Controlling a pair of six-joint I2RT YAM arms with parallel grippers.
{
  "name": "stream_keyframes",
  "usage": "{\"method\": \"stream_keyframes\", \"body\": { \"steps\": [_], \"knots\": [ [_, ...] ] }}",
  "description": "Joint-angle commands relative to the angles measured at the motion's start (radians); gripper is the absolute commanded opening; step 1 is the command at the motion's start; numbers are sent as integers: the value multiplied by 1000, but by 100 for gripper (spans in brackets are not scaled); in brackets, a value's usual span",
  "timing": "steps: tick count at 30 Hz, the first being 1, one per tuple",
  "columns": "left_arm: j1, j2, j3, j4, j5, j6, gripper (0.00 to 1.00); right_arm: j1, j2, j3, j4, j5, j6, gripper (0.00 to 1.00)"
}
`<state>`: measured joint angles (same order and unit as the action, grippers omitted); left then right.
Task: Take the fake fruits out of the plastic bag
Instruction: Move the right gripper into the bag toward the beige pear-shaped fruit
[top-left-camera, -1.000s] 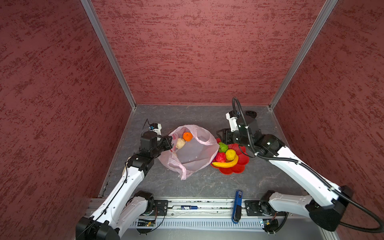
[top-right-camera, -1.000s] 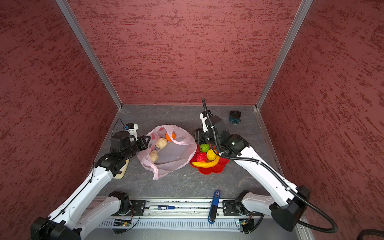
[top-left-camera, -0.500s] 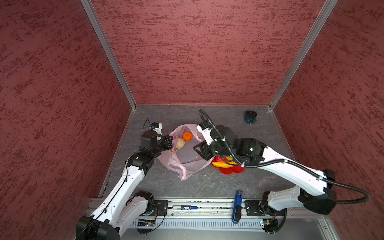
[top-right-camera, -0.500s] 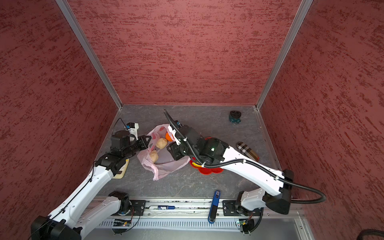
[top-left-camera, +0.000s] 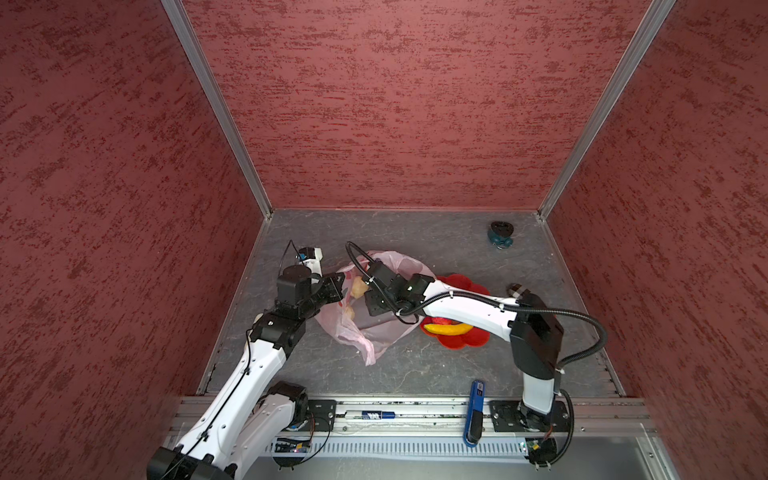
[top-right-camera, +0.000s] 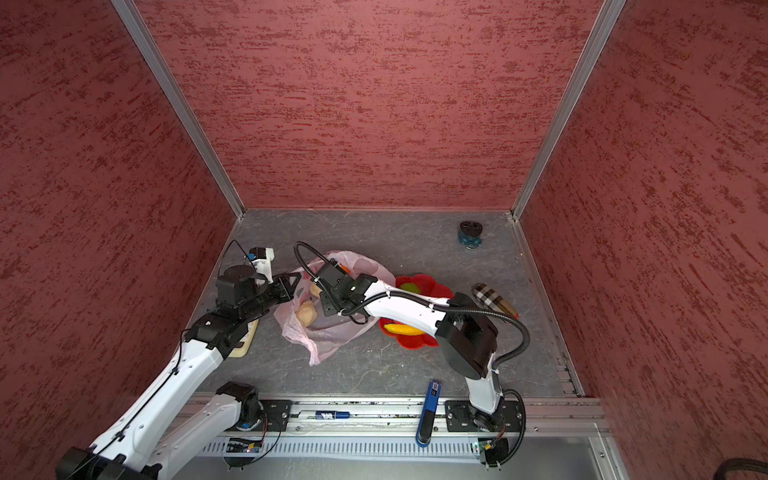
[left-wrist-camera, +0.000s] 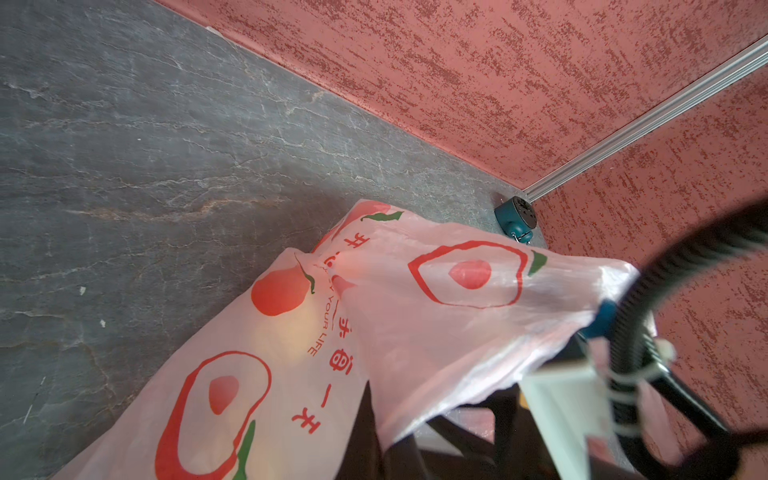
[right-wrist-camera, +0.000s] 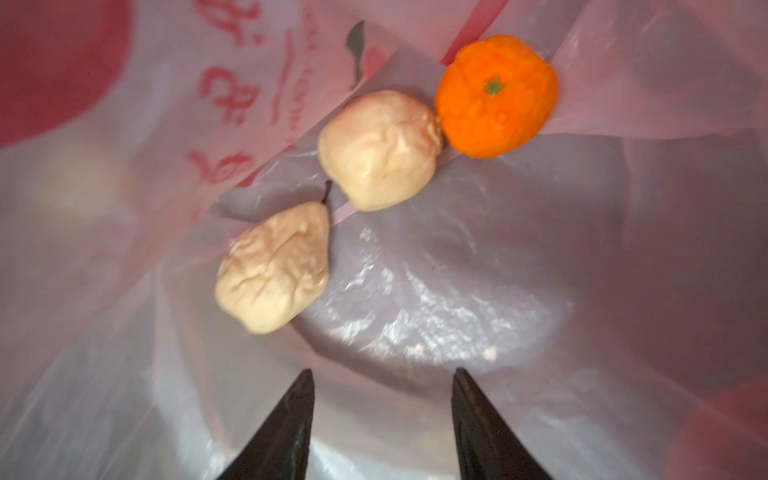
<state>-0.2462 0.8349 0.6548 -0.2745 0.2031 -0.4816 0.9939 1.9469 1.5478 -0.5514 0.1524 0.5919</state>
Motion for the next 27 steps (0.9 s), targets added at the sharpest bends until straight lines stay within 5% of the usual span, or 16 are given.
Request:
{"method": "stream_keyframes", "body": {
  "steps": [1, 10, 27],
  "knots": [
    [-2, -6, -22, 23, 1, -7, 0, -18, 41, 50, 110, 129, 106, 61],
    [-2, 19, -35, 47, 42, 2, 0, -65, 166, 112, 243, 145, 146, 78],
    [-2, 44, -49, 83, 78, 6, 0, -125, 333, 224, 335, 176, 210, 84]
  ]
}}
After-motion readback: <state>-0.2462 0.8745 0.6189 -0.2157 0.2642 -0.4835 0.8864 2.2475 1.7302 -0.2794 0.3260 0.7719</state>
